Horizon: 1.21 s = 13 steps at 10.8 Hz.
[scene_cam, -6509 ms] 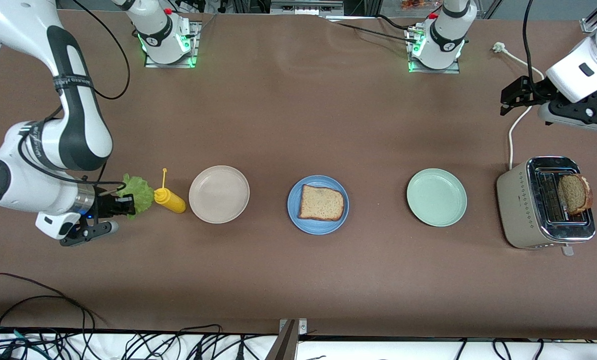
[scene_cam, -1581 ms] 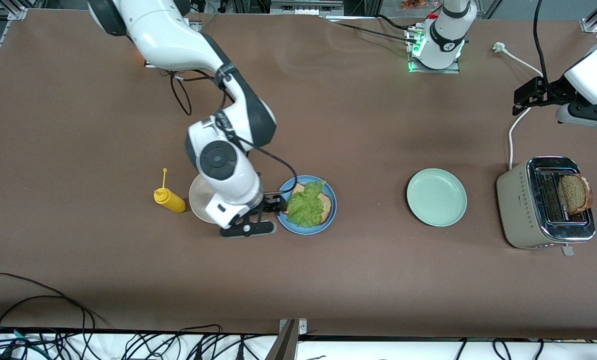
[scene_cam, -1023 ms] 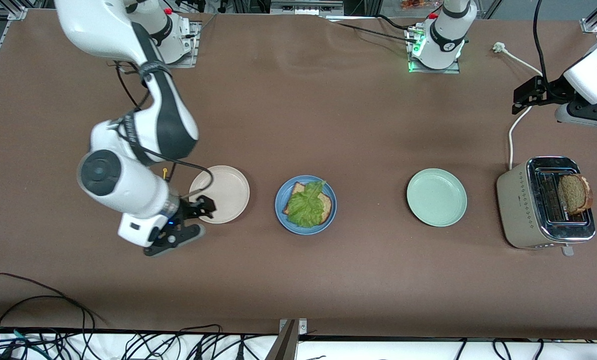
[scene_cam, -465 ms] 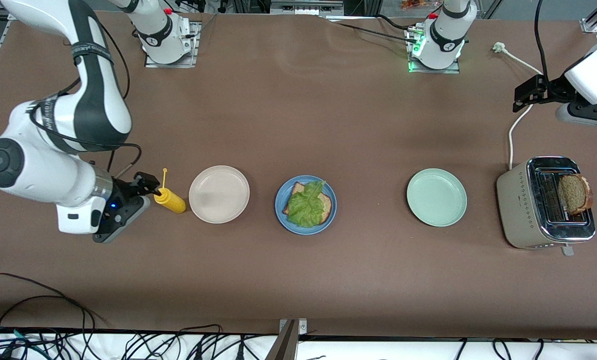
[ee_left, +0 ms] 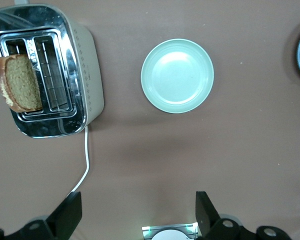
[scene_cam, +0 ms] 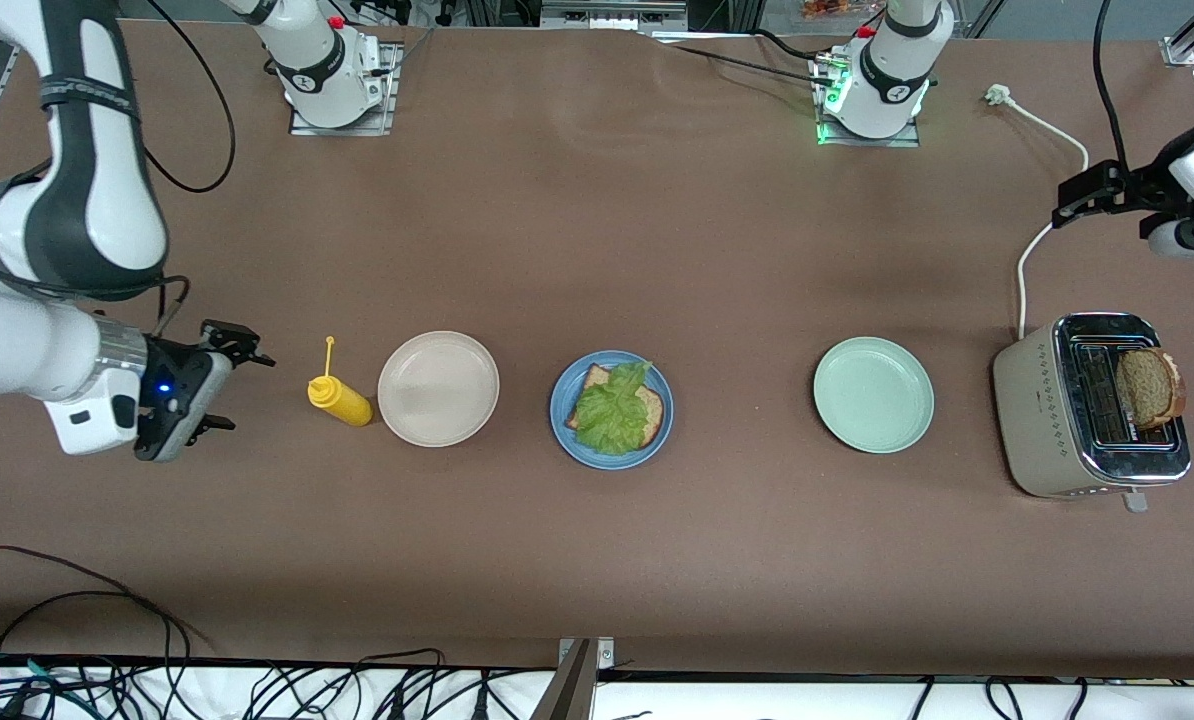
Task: Make sandwich in blue plate with both arms
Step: 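Raise the right gripper and move it toward the yellow mustard bottle, then open the right gripper around the mustard bottle and close on it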
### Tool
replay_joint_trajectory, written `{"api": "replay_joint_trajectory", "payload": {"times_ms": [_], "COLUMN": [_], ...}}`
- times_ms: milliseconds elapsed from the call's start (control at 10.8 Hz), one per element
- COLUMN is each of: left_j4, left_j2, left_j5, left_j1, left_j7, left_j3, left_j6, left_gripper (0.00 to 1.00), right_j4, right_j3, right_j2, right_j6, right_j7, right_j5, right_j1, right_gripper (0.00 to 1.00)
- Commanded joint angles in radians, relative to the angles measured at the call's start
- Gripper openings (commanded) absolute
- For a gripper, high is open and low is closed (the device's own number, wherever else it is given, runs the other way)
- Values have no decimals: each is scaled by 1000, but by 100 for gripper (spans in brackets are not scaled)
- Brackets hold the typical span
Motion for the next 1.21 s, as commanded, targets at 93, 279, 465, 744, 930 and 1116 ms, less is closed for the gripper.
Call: {"api": "replay_joint_trajectory", "payload": {"times_ms": [93, 279, 465, 744, 930, 1116], "left_j4": [47, 47, 48, 47, 47, 47], "left_j2": [42, 42, 43, 40, 39, 33], "left_j5": [-3, -4, -3, 11, 31, 42], "left_j1": [11, 12, 12, 9, 0, 0], "left_j7": [9, 7, 7, -2, -5, -7], "left_j3": [-5, -7, -7, -13, -25, -48], "left_j6": [-13, -13, -13, -13, -15, -16], "left_gripper": [100, 100, 100, 100, 100, 100], "right_j4": [-118, -119, -119, -118, -118, -118], "right_j3": [24, 24, 24, 24, 22, 21], "right_j2": [-26, 2, 58, 132, 179, 242], "right_j6": [11, 11, 16, 28, 29, 35], "right_j7": [-347, -490, -642, -825, -920, -1071], "right_j5": [136, 194, 289, 383, 445, 562], "right_j1": [-112, -134, -158, -190, -203, -209], "right_gripper": [100, 100, 100, 100, 100, 100]}}
